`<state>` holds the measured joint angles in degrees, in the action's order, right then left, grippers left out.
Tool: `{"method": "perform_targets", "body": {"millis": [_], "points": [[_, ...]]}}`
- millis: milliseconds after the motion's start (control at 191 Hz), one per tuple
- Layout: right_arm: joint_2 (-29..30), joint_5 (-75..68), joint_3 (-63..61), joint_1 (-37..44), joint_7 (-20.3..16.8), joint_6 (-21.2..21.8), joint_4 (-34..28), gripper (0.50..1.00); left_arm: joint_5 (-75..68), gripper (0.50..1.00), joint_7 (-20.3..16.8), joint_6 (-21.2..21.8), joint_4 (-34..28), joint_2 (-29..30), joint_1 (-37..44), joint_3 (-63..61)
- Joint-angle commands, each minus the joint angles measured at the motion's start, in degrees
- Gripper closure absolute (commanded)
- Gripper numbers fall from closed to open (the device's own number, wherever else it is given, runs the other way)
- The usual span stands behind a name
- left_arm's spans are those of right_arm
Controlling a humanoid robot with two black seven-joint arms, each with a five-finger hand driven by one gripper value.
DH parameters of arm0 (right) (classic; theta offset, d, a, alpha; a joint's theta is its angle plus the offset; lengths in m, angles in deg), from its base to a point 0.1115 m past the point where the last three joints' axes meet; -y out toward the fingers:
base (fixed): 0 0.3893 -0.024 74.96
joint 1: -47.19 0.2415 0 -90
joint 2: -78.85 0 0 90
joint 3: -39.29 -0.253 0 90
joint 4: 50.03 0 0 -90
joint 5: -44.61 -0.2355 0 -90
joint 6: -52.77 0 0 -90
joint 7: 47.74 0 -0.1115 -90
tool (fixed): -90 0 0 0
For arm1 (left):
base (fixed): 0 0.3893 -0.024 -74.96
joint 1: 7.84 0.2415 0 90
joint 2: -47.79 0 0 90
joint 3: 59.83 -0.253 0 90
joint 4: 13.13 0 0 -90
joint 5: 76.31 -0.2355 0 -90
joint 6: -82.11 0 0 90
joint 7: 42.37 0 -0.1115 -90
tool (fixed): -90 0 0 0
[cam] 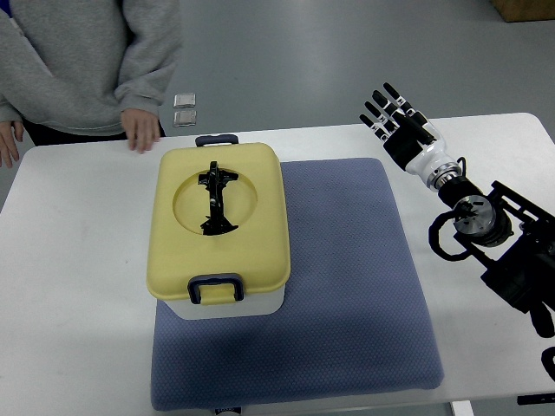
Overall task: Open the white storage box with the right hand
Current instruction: 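Raise the right hand and swing it toward the yellow-lidded box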
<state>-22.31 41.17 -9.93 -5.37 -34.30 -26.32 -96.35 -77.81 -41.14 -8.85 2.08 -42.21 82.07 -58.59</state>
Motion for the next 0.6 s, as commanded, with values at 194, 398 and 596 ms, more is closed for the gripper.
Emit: {"method": "perform_targets", "body": {"millis": [194,398,596], "points": [[0.00,0.02,0.09,0.26,-0.09,-0.01,0.00,0.572,0.01,0.500,0.00,0.00,0.00,0.00,0.00,-0.01],[-1.23,3.97,1.14,2.02,-0.79,0.78,-0.17,0.572,0.09,0.500,0.00,0.00,0.00,0.00,0.00,-0.01],[-5.53,28.84,8.35,8.88,-4.22,2.36,-0.17,0.572,0.01,0.500,0.00,0.00,0.00,0.00,0.00,-0.01]]}}
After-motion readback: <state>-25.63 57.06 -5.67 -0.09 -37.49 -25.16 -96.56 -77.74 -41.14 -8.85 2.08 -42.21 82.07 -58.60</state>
